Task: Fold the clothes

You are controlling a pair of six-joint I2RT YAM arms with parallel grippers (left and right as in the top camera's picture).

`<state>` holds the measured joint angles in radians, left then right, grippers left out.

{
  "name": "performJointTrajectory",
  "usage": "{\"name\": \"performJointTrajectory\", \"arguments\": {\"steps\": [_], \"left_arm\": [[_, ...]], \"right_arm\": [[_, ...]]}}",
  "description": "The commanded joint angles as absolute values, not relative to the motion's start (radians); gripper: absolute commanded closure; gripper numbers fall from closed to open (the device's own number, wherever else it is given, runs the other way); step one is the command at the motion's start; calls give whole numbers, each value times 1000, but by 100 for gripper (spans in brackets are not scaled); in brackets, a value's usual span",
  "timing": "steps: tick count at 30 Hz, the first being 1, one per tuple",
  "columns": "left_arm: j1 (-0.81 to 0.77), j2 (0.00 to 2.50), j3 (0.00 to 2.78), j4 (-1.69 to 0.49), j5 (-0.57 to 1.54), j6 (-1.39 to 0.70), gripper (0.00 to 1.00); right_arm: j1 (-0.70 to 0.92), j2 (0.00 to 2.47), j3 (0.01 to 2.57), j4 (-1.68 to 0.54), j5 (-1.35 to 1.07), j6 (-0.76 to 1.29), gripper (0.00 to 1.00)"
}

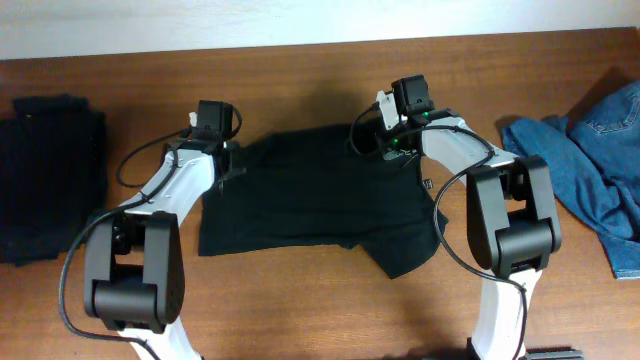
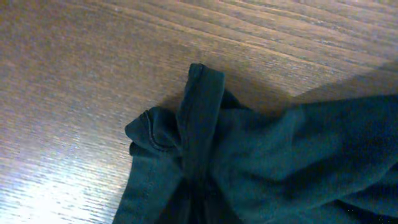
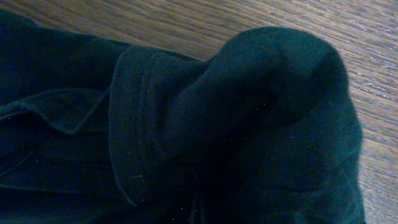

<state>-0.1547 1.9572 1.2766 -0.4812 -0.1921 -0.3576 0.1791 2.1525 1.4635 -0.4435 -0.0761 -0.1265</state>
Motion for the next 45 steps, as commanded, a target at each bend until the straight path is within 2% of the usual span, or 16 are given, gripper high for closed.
{"name": "performJointTrajectory", "arguments": {"steps": [1, 11, 27, 29, 32, 40, 45], "left_arm": [[-154, 1963, 1304, -479, -187, -351, 99], [-142, 1963, 1425, -441, -139, -351, 99], [-16, 1967, 1442, -281, -134, -352, 99], [-17, 1976, 1442, -267, -128, -352, 98], [-17, 1999, 1442, -257, -89, -352, 90], [-16, 2069, 1442, -192, -110, -347, 82], [-17, 2068, 1443, -169, -63, -347, 82]], "right_arm": [[176, 2167, 1470, -459, -70, -115, 96], [176, 2167, 1470, -459, -70, -115, 96], [176, 2167, 1470, -461, -70, -115, 96], [176, 2167, 1470, -461, -70, -115, 96], [176, 2167, 1470, -461, -70, -115, 96], [176, 2167, 1469, -466, -70, -115, 96], [176, 2167, 1469, -466, -70, -115, 96]]}}
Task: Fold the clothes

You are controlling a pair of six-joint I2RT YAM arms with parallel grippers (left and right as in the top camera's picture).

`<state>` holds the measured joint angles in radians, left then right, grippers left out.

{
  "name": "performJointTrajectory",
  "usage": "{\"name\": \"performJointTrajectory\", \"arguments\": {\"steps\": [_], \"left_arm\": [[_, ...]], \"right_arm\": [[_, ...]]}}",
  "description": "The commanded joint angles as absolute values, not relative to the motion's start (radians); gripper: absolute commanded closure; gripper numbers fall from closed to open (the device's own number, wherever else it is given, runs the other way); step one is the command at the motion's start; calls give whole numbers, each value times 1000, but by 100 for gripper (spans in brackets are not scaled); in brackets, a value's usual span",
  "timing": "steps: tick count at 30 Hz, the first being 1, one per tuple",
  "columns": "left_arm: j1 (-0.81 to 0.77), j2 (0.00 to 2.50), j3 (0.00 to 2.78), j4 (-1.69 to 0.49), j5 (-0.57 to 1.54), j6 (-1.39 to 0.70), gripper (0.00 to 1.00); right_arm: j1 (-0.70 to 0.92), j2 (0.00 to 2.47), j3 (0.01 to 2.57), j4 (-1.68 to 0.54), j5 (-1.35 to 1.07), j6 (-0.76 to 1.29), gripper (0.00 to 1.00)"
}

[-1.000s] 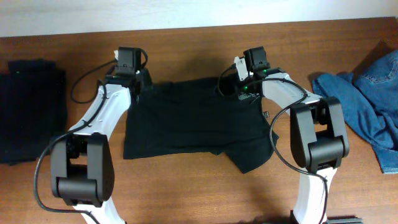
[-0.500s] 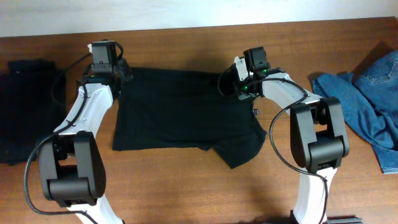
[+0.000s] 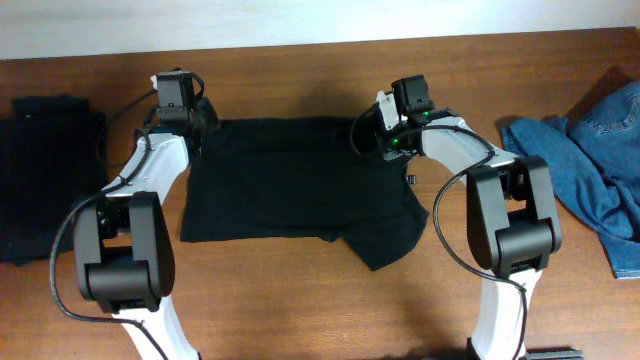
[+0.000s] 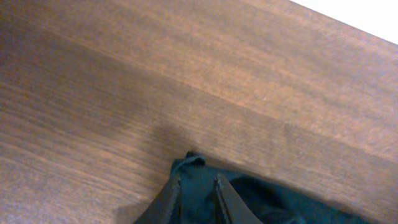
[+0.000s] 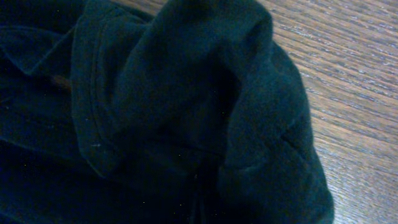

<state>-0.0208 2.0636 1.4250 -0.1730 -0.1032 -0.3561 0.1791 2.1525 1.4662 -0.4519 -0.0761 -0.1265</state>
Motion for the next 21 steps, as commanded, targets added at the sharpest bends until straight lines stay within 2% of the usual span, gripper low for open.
{"name": "performJointTrajectory", "arguments": {"steps": [1, 3, 4, 5, 7, 8, 15, 21], "left_arm": [[-18, 2068, 1443, -174, -38, -347, 82], [-18, 2068, 1443, -186, 22, -347, 83], [-18, 2068, 1443, -188, 53, -347, 83], [-19, 2065, 1443, -192, 80, -346, 83], [-19, 2056, 1443, -200, 114, -345, 83], [-19, 2046, 1443, -206, 122, -343, 83], [-19, 1960, 1443, -229, 116, -293, 83], [-30, 1948, 1443, -249, 120, -294, 84]], "right_arm": [[176, 2167, 1469, -466, -70, -115, 96], [176, 2167, 1469, -465, -70, -115, 95], [176, 2167, 1469, -464, -71, -115, 85], [176, 2167, 1469, -459, -71, -115, 67], [176, 2167, 1469, -446, -71, -115, 54], [176, 2166, 1470, -436, -71, -115, 44], [176, 2117, 1567, -434, -128, -84, 25], [176, 2082, 1629, -442, -184, -62, 21]]}}
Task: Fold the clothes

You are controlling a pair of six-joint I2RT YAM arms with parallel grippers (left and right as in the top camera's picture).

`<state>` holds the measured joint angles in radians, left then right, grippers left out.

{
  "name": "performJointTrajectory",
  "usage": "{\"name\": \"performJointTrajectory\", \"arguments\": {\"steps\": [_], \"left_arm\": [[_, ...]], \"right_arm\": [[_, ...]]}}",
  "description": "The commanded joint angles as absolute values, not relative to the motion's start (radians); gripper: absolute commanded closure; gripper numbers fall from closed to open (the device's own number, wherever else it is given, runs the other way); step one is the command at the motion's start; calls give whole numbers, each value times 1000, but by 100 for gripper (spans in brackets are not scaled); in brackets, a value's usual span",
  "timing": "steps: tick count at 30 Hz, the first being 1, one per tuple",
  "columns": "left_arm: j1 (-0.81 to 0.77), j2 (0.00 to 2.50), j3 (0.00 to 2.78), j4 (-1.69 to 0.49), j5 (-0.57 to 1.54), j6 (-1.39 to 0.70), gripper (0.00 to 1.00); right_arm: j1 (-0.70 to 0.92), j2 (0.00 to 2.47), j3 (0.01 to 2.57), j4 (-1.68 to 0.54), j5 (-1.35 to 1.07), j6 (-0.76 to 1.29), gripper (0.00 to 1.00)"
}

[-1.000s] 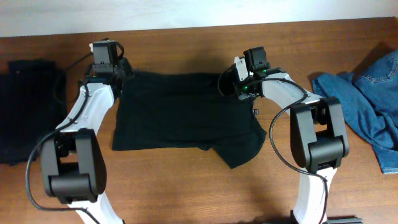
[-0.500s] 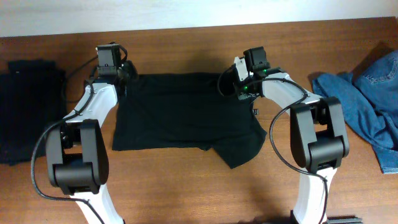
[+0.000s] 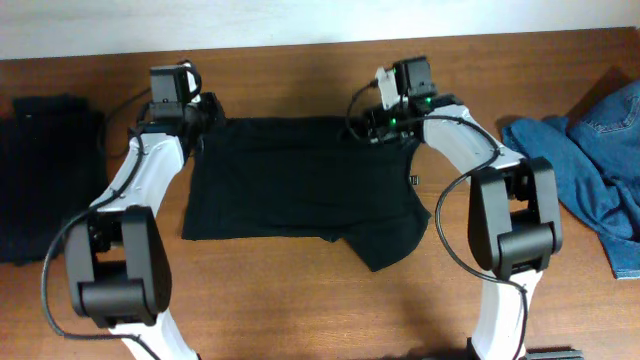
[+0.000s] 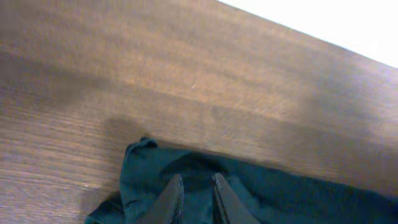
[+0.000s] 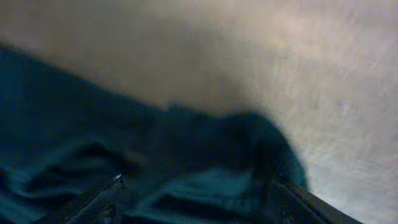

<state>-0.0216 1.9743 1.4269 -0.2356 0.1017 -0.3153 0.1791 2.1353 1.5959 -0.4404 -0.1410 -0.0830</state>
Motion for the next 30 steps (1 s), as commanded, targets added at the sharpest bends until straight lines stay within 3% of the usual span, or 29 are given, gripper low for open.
{"name": "performJointTrajectory", "arguments": {"steps": [1, 7, 14, 30], "left_arm": [[-36, 1948, 1443, -256, 120, -294, 83], [-97, 1959, 1442, -298, 119, -294, 84], [-178, 2030, 1441, -335, 31, -294, 89], [-186, 2180, 1441, -276, -76, -294, 89]], "right_arm": [[177, 2082, 1629, -441, -184, -62, 21], [177, 2082, 1629, -461, -184, -62, 21], [181, 2082, 1629, -500, -184, -62, 35], [217, 2083, 1628, -524, -172, -73, 35]]}}
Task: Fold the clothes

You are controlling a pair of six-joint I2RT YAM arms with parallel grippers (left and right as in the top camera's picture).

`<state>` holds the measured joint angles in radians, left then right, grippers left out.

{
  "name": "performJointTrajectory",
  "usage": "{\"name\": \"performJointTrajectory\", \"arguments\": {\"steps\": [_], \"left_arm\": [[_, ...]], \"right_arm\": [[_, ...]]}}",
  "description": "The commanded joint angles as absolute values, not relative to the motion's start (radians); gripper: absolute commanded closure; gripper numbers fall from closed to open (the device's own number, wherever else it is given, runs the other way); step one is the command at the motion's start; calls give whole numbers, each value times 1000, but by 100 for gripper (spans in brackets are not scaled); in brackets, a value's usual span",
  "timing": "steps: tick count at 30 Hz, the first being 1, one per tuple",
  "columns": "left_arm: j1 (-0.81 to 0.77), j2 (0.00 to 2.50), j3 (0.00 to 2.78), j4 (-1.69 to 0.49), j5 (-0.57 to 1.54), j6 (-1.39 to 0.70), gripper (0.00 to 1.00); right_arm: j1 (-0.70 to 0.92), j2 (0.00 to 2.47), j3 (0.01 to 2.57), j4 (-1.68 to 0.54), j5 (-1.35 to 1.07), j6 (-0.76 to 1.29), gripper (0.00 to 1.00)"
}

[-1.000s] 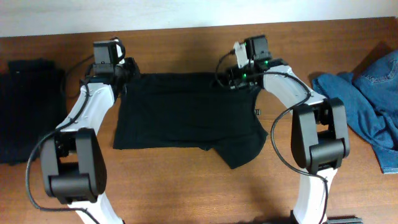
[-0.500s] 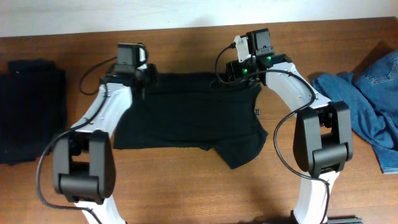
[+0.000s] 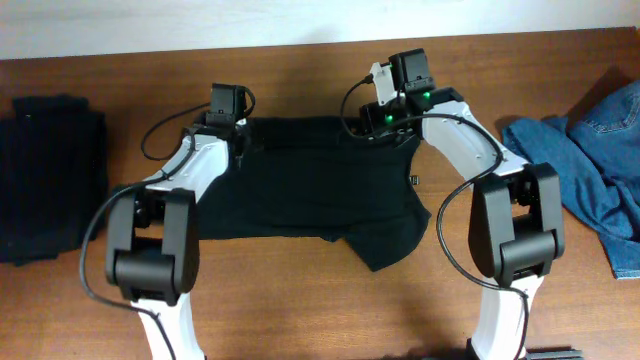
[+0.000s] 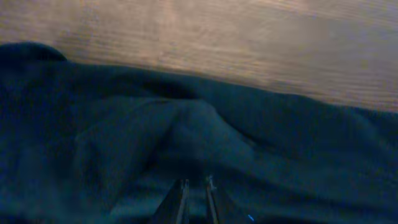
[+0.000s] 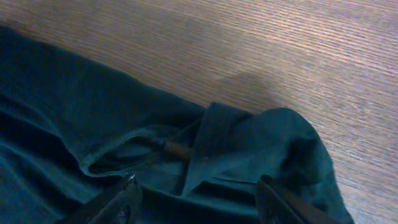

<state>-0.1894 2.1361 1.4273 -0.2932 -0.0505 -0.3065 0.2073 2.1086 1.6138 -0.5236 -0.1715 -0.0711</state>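
A black garment (image 3: 310, 185) lies spread on the wooden table (image 3: 300, 300), with a flap jutting out at its lower right. My left gripper (image 3: 236, 130) is at the garment's upper left edge. In the left wrist view its fingers (image 4: 184, 193) stand almost together, shut on a bunched fold of the black cloth (image 4: 280, 143). My right gripper (image 3: 378, 128) is at the upper right corner. The right wrist view shows it (image 5: 198, 186) open, its fingers (image 5: 127, 190) wide apart over the hem and a crumpled corner (image 5: 273, 143).
A dark folded pile (image 3: 50, 170) lies at the table's left edge. Blue jeans (image 3: 590, 165) are heaped at the right edge. The table's far edge meets a white wall just behind both wrists.
My left gripper, still shut on the cloth, has moved right from the far left corner, and the garment's upper left edge has come in with it. The right gripper is now clearly open over the corner.
At first both grippers held the garment's rumpled upper corners. Then the left gripper was farther left and back, with the top edge stretched flat. After that the right gripper's fingers showed apart. Now the left has brought its corner inward while the right stands open.
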Motion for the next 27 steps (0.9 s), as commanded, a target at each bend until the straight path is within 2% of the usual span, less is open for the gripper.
{"name": "performJointTrajectory", "arguments": {"steps": [1, 6, 10, 12, 22, 27], "left_arm": [[-186, 2186, 1441, -271, -76, -294, 89], [-186, 2192, 1441, -258, -76, -294, 89], [-186, 2192, 1441, -247, -76, -294, 89], [-186, 2192, 1441, -247, -76, -294, 89], [-186, 2192, 1441, -248, -76, -294, 89], [-186, 2192, 1441, -251, -76, -294, 89]], "right_arm": [[217, 2083, 1628, -525, -172, -73, 35], [222, 2084, 1626, -532, -173, -72, 35], [236, 2087, 1625, -544, -163, -44, 41], [245, 2092, 1625, -543, -117, -12, 44], [289, 2151, 1625, -521, 78, 37, 44], [288, 2154, 1624, -512, 91, 95, 53]]}}
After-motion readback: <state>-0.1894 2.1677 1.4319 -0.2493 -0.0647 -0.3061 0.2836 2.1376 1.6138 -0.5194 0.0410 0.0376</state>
